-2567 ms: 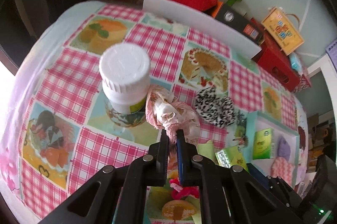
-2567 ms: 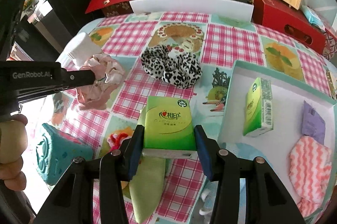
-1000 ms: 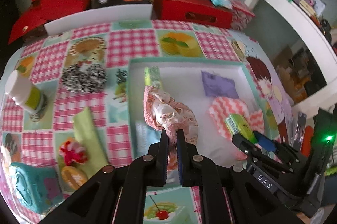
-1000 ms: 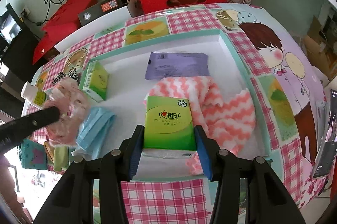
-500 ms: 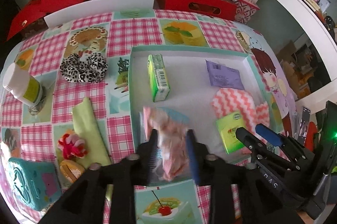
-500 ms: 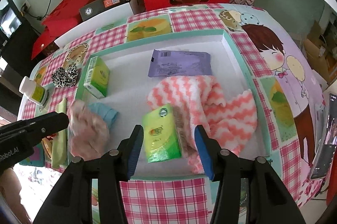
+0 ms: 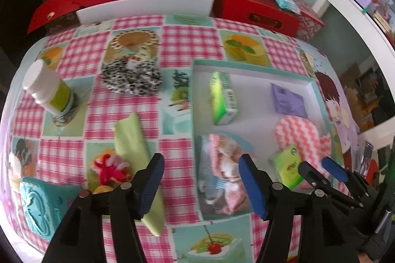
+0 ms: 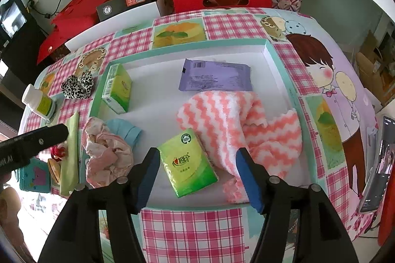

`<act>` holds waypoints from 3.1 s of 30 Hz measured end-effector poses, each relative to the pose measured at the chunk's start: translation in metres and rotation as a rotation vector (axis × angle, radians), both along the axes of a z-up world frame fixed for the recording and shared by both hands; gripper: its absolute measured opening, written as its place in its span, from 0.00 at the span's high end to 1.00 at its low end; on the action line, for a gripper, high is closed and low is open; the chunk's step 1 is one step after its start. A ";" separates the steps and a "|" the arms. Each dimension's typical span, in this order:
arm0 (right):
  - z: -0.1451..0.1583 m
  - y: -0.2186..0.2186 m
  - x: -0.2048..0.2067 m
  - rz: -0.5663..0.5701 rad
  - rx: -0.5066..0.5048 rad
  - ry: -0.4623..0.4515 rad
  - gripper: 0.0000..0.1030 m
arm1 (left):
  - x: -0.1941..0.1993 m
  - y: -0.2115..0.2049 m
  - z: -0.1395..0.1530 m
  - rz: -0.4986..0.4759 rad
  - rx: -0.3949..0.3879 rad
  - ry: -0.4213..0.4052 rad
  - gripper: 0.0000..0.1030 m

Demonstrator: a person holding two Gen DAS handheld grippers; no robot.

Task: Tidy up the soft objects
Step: 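Open the left tool over the tray while the right tool releases the tissue pack there, then withdraw both tools from the tray toward the light green cloth and red bow, then close the left tool on the red-and-white bow while the right tool closes on the light green cloth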

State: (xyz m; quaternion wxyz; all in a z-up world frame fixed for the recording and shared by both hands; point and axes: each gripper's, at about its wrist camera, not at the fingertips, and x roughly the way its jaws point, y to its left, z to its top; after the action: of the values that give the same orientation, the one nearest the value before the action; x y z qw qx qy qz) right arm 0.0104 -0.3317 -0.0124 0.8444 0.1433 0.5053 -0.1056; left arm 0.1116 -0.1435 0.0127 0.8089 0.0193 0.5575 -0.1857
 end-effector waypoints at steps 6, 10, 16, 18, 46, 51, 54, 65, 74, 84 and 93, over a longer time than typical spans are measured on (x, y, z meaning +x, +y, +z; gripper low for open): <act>0.003 0.005 0.001 0.008 -0.017 -0.008 0.11 | 0.009 0.025 -0.002 0.078 0.043 -0.047 0.00; 0.003 0.006 0.003 0.009 -0.020 -0.006 0.10 | 0.013 0.041 -0.004 0.120 0.045 -0.062 0.00; 0.003 0.010 0.004 0.015 -0.018 -0.006 0.10 | 0.017 0.059 -0.007 0.168 0.027 -0.073 0.00; 0.005 0.011 0.004 0.014 -0.002 -0.009 0.10 | 0.017 0.063 -0.007 0.178 0.024 -0.079 0.00; 0.032 0.111 0.058 0.253 -0.022 -0.080 0.10 | 0.042 0.170 0.019 0.334 -0.040 -0.126 0.00; 0.031 0.145 0.069 0.347 -0.012 -0.076 0.10 | 0.046 0.177 0.017 0.296 -0.034 -0.098 0.00; 0.026 0.162 0.070 0.397 -0.010 -0.065 0.10 | 0.046 0.175 0.017 0.263 -0.020 -0.082 0.00; 0.000 0.186 0.072 0.486 0.049 -0.006 0.19 | 0.053 0.151 0.002 0.129 0.050 0.035 0.00; -0.026 0.191 0.080 0.512 0.081 0.057 0.38 | 0.060 0.130 -0.020 0.043 0.105 0.115 0.00; -0.040 0.193 0.082 0.525 0.099 0.093 0.44 | 0.071 0.113 -0.043 0.008 0.180 0.203 0.11; -0.047 0.194 0.083 0.526 0.101 0.114 0.47 | 0.070 0.087 -0.059 -0.067 0.193 0.251 0.19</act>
State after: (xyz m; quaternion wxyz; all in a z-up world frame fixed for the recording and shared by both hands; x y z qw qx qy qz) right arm 0.0936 -0.1377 -0.0590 0.8048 0.0431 0.5764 0.1348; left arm 0.1814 -0.0562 -0.0460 0.7208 0.0921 0.6684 -0.1590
